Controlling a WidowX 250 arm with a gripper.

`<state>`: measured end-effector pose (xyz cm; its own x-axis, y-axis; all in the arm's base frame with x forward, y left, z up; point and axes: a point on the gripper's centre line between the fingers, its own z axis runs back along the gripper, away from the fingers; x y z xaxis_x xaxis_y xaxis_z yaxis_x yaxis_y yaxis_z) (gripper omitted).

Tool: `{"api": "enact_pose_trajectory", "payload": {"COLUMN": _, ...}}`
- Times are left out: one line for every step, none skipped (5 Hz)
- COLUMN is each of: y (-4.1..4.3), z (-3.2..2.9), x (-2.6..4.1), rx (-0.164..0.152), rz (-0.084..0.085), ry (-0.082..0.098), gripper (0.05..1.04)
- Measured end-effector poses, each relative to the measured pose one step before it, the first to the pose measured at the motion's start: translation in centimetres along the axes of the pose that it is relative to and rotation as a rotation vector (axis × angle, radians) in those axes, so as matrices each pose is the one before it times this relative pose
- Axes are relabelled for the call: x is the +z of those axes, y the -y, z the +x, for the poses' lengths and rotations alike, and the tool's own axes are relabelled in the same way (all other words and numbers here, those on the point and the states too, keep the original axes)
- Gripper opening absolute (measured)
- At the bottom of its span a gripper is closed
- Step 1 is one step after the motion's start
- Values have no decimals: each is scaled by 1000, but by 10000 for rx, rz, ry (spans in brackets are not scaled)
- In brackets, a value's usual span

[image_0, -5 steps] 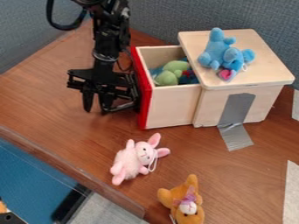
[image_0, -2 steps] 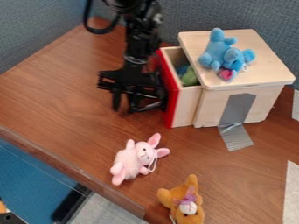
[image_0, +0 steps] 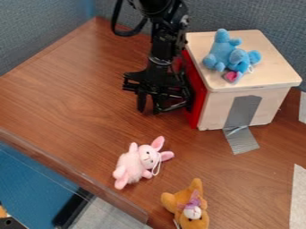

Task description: Close the drawer

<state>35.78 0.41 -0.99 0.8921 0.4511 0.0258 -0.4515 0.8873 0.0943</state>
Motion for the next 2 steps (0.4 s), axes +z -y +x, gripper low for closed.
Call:
{"api": "enact_pose_trajectory", "payload": {"y": -2, "z": -740, "x": -362, "rx": 79, "rz": 315, "ry": -191, "gripper": 735}}
{"api": "enact_pose_trajectory", "payload": {"y": -1734, "z": -1088, "x": 1409, "rx": 466, "rz": -185, "ry": -19, "gripper": 985}}
